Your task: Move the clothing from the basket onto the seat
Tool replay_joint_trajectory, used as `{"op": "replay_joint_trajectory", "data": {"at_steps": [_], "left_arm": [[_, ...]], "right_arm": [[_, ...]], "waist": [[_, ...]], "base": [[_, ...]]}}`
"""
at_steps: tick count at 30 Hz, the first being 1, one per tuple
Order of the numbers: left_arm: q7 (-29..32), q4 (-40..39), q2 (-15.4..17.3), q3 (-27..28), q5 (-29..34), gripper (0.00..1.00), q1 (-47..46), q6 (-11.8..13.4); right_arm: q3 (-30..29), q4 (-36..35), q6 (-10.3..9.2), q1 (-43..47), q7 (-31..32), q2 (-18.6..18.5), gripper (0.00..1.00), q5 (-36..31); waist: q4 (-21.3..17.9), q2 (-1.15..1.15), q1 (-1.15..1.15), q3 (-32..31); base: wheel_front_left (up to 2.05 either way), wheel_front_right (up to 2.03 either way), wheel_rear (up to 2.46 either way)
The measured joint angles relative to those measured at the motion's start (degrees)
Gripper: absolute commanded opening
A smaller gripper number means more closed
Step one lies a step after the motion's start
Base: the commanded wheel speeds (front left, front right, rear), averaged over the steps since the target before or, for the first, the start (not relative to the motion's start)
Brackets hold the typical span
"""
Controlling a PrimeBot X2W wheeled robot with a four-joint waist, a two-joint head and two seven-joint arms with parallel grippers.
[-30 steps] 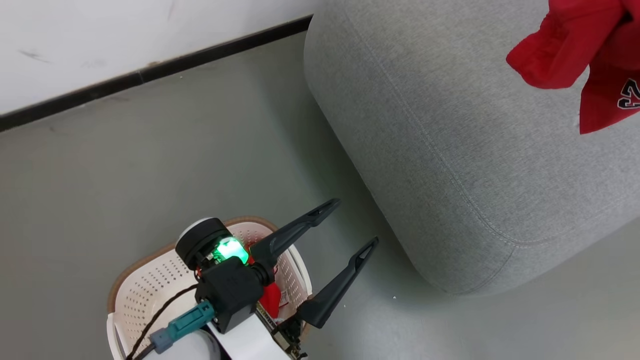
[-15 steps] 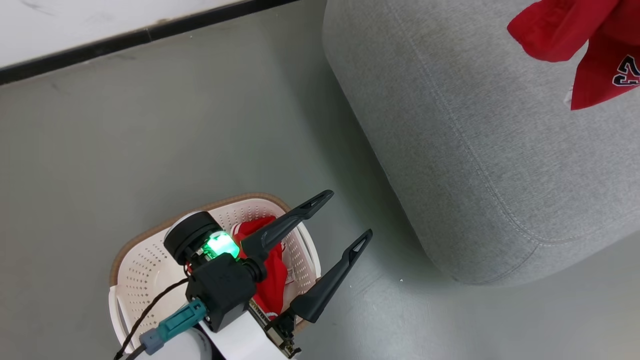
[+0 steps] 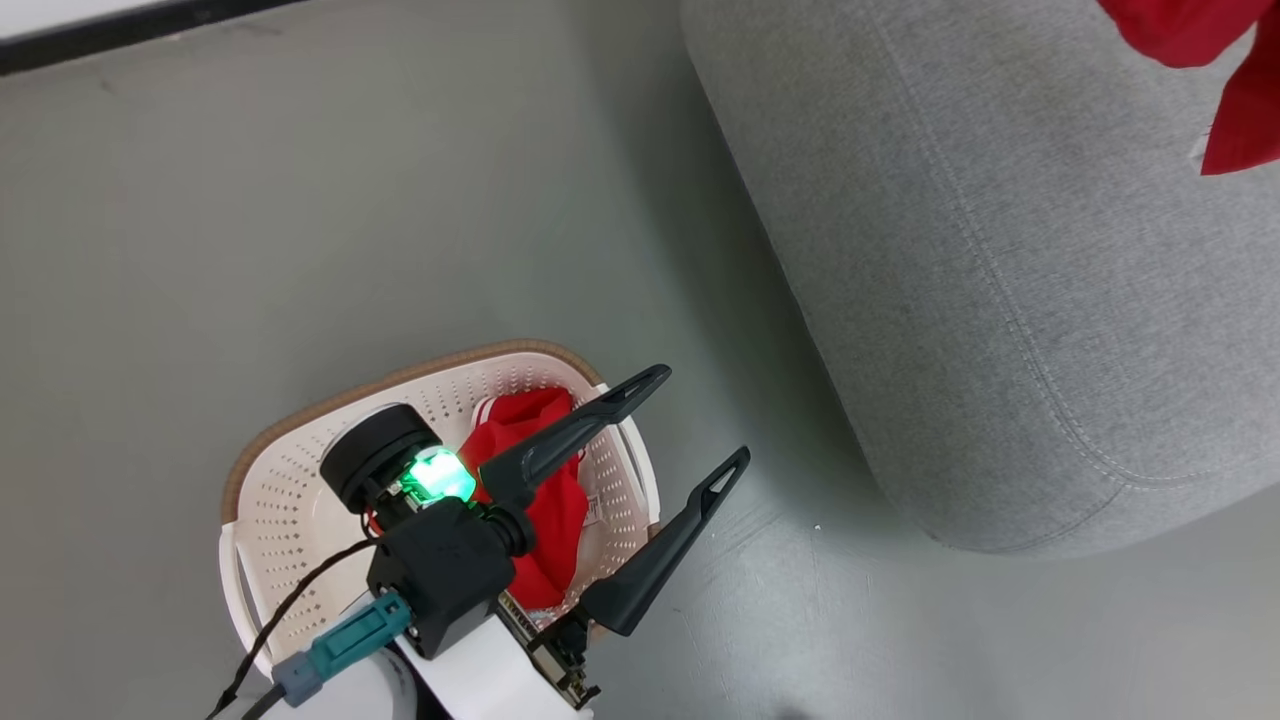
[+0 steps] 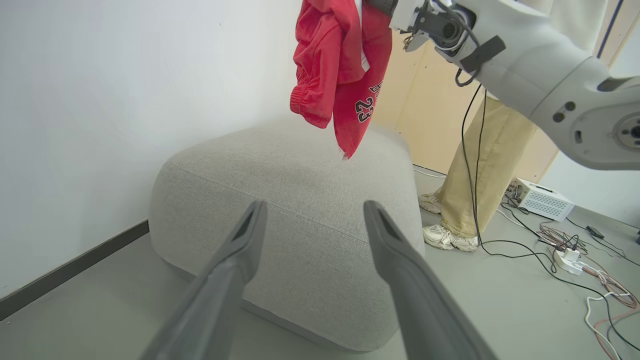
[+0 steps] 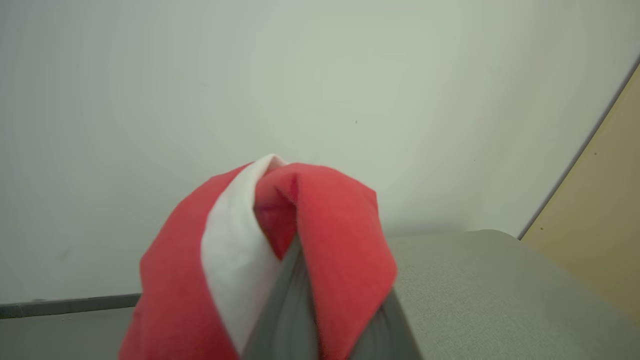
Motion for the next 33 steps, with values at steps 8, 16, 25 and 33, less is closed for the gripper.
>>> {"op": "replay_joint_trajectory", "data": {"at_steps": [8, 16, 25, 33], "left_arm": [[0.63, -1.09, 0.62, 0.42, 0.48, 1.0, -0.8, 0.0], [1.03, -1.4, 1.52, 0.9, 0.57, 1.0, -1.18, 0.26], [1.51, -2.12, 1.98, 1.03, 0.97, 1.0, -1.8, 0.42], [1.96, -2.53, 2.3, 1.05, 0.98, 1.0, -2.03, 0.42]], "right_arm": [[-2.89, 3.45, 0.0, -0.72, -1.33, 0.27, 0.0, -0.07], [-5.83, 6.65, 0.0, -1.19, -3.03, 1.26, 0.0, -0.92], [-9.4, 10.17, -0.01, -1.6, -3.75, 1.57, 0.0, -2.13], [-13.3, 15.83, -0.01, -1.51, -1.07, 2.96, 0.0, -4.01]], "waist": [[1.15, 0.0, 0.0, 2.52], [2.36, 0.0, 0.0, 4.76], [3.77, 0.0, 0.0, 6.85], [4.92, 0.0, 0.0, 8.56]], "base": [[0.0, 0.0, 0.0], [0.0, 0.0, 0.0], [0.0, 0.0, 0.0], [0.0, 0.0, 0.0]]}}
